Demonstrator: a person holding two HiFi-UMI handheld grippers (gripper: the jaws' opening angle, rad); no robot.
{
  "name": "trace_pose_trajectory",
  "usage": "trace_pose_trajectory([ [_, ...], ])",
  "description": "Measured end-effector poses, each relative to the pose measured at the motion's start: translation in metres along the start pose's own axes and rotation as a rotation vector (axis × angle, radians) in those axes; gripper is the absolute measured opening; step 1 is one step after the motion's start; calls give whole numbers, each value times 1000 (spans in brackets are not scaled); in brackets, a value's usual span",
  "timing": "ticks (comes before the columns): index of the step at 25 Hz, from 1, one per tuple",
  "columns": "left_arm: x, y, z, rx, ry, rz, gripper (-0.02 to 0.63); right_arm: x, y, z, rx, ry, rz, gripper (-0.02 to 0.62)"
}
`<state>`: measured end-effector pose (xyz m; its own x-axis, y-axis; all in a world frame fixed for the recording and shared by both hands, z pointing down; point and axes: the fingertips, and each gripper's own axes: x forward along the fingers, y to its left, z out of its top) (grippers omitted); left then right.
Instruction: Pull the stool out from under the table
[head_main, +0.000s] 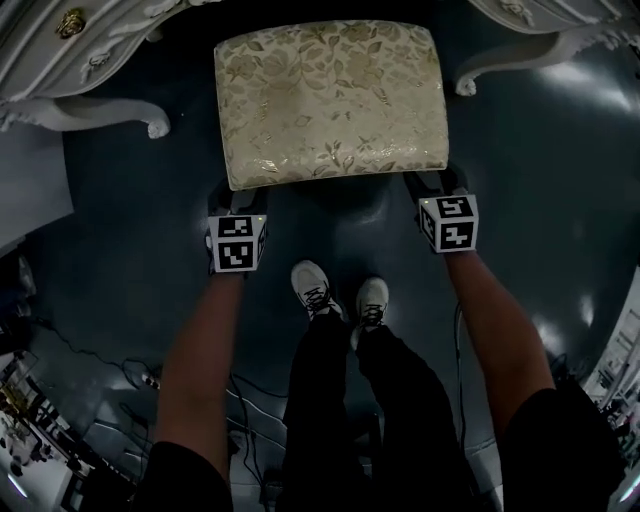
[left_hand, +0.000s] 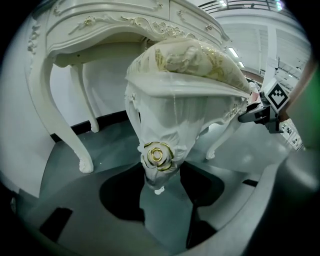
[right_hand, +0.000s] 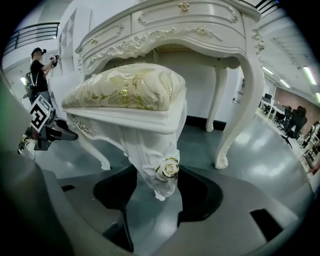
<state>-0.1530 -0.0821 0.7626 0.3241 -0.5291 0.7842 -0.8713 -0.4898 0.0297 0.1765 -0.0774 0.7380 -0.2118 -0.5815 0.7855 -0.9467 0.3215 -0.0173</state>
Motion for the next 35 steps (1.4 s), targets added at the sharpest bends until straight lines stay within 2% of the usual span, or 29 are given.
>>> trace_pose_trajectory([
  [11, -6, -5, 3, -41, 25, 69, 224, 6, -7, 6, -18, -18, 67, 275],
  [14, -9, -10, -3, -63, 57, 90, 224, 7, -8, 5, -36, 8, 97, 275],
  [19, -5, -10, -2, -55, 94, 118, 224, 14, -12, 6, -47, 26, 133, 273],
  [24, -10, -19, -9, -108, 156, 131, 224, 11, -15, 4, -54, 77, 153, 272],
  [26, -12, -19, -7, -123, 151, 136, 224, 11, -17, 9, -60, 72, 155, 272],
  [31, -9, -11, -4, -74, 114, 129, 224, 14, -14, 7, -38, 47, 138, 272],
  [35, -8, -6, -3, -67, 110, 110, 224, 13, -10, 5, -25, 63, 118, 272],
])
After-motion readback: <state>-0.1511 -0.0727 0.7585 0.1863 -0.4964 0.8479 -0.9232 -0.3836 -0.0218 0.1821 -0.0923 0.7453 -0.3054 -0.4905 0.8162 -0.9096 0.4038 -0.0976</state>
